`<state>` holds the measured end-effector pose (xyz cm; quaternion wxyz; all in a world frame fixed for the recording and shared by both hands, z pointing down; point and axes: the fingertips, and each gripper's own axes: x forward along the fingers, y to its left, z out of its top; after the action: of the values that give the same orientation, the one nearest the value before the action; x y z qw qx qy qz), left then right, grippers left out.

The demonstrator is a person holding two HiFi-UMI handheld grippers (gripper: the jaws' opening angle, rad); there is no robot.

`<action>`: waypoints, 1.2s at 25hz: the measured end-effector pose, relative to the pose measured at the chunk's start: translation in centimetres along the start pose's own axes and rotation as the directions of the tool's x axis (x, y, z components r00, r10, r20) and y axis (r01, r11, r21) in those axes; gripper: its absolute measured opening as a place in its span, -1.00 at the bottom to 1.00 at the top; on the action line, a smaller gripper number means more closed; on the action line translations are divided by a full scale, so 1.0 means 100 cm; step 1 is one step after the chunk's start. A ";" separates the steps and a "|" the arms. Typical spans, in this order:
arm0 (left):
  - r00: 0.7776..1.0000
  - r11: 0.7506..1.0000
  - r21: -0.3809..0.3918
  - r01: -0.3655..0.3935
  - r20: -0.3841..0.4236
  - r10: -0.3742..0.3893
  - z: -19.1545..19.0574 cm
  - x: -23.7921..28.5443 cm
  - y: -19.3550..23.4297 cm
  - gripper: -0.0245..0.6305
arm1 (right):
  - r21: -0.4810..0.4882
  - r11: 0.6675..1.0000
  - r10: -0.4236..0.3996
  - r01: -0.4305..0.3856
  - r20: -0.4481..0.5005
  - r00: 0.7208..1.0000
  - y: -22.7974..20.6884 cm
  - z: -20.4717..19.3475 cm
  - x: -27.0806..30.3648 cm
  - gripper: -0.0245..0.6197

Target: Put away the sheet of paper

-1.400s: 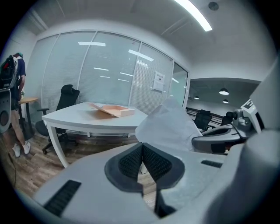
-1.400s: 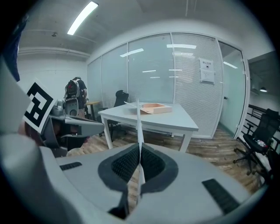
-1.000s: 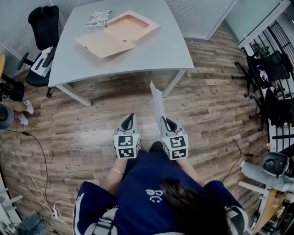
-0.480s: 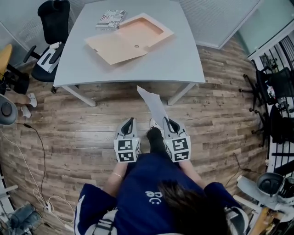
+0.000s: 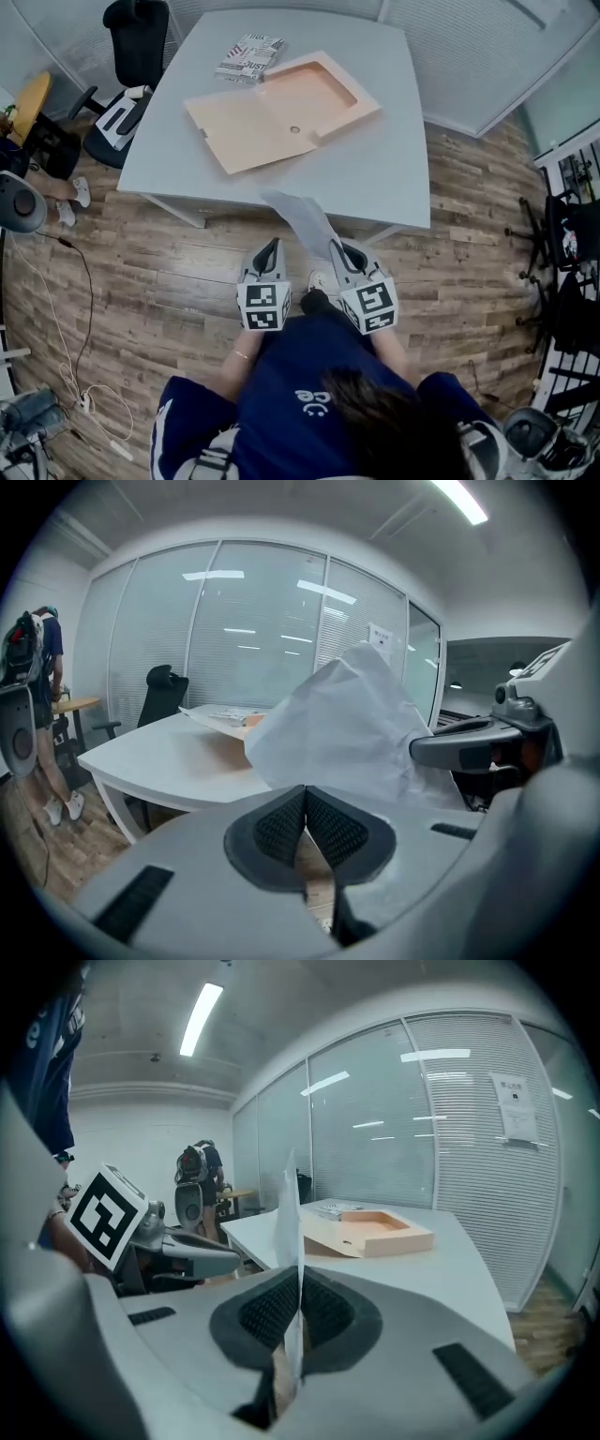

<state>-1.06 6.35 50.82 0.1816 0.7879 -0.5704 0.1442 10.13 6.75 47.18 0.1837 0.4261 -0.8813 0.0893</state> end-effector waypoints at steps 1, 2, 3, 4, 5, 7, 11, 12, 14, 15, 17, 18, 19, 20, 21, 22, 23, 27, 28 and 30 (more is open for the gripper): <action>1.000 1.000 0.001 -0.008 0.002 0.008 0.005 0.008 -0.002 -0.91 | -0.012 1.000 0.014 -0.014 0.002 1.000 -0.008 0.003 0.004 -0.90; 1.000 1.000 0.001 -0.016 0.003 0.016 0.009 0.016 -0.004 -0.91 | -0.024 0.999 0.029 -0.029 0.004 1.000 -0.016 0.006 0.008 -0.90; 1.000 1.000 0.000 -0.023 0.003 0.023 0.012 0.023 -0.007 -0.91 | -0.035 0.998 0.044 -0.043 0.005 0.999 -0.023 0.009 0.012 -0.90; 1.000 1.000 -0.002 -0.030 0.001 0.030 0.016 0.030 -0.010 -0.91 | -0.044 0.997 0.057 -0.057 0.007 0.998 -0.030 0.011 0.015 -0.90; 0.999 0.999 -0.004 -0.035 0.000 0.035 0.019 0.037 -0.013 -0.91 | -0.051 0.996 0.070 -0.069 0.010 0.998 -0.038 0.014 0.018 -0.90; 0.999 0.999 -0.002 -0.045 0.003 0.045 0.027 0.050 -0.018 -0.91 | -0.059 0.994 0.088 -0.087 0.014 0.996 -0.052 0.018 0.024 -0.90; 0.998 0.998 0.008 -0.067 0.009 0.066 0.038 0.071 -0.027 -0.91 | -0.068 0.991 0.114 -0.113 0.017 0.993 -0.078 0.023 0.034 -0.90; 0.997 0.997 0.006 -0.073 0.012 0.073 0.041 0.075 -0.028 -0.91 | -0.071 0.989 0.131 -0.129 0.020 0.991 -0.082 0.025 0.035 -0.90; 0.996 0.996 0.001 -0.085 0.019 0.085 0.048 0.083 -0.030 -0.91 | -0.083 0.983 0.165 -0.162 0.028 0.986 -0.088 0.028 0.039 -0.90; 0.996 0.996 0.002 -0.089 0.020 0.089 0.050 0.086 -0.031 -0.91 | -0.088 0.981 0.176 -0.172 0.032 0.984 -0.091 0.030 0.041 -0.90; 0.995 0.995 0.008 -0.097 0.016 0.097 0.053 0.091 -0.030 -0.91 | -0.092 0.979 0.185 -0.181 0.033 0.982 -0.096 0.032 0.044 -0.90; 0.995 0.995 0.010 -0.102 0.014 0.102 0.053 0.093 -0.028 -0.91 | -0.090 0.979 0.188 -0.184 0.034 0.982 -0.098 0.034 0.045 -0.90; 0.994 0.994 0.009 -0.107 0.015 0.107 0.054 0.095 -0.026 -0.91 | -0.087 0.979 0.191 -0.187 0.038 0.981 -0.101 0.036 0.047 -0.90; 0.994 0.994 0.005 -0.112 0.018 0.112 0.056 0.098 -0.024 -0.91 | -0.086 0.978 0.193 -0.189 0.044 0.980 -0.103 0.039 0.049 -0.90; 0.993 0.993 0.000 -0.118 0.024 0.118 0.060 0.100 -0.020 -0.91 | -0.087 0.978 0.194 -0.189 0.052 0.980 -0.105 0.044 0.052 -0.90; 0.992 0.992 -0.007 -0.124 0.034 0.124 0.065 0.101 -0.017 -0.91 | -0.089 0.978 0.193 -0.188 0.062 0.979 -0.108 0.049 0.055 -0.90; 0.991 0.992 -0.015 -0.127 0.045 0.128 0.071 0.102 -0.012 -0.91 | -0.089 0.979 0.192 -0.186 0.072 0.979 -0.110 0.056 0.058 -0.90; 0.986 0.991 -0.034 -0.128 0.107 0.131 0.098 0.105 0.007 -0.91 | -0.035 0.976 0.219 -0.216 0.121 0.968 -0.118 0.085 0.073 -0.90; 0.984 0.991 -0.033 -0.127 0.120 0.131 0.105 0.108 0.012 -0.91 | -0.021 0.974 0.226 -0.225 0.132 0.965 -0.119 0.092 0.078 -0.90; 0.982 0.992 -0.031 -0.122 0.139 0.125 0.117 0.114 0.023 -0.91 | -0.023 0.975 0.221 -0.220 0.138 0.965 -0.122 0.103 0.088 -0.90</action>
<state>0.47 -9.26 45.66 0.1403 0.7573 -0.6310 0.0930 12.14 -10.39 41.31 0.1119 0.3297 -0.9344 0.0759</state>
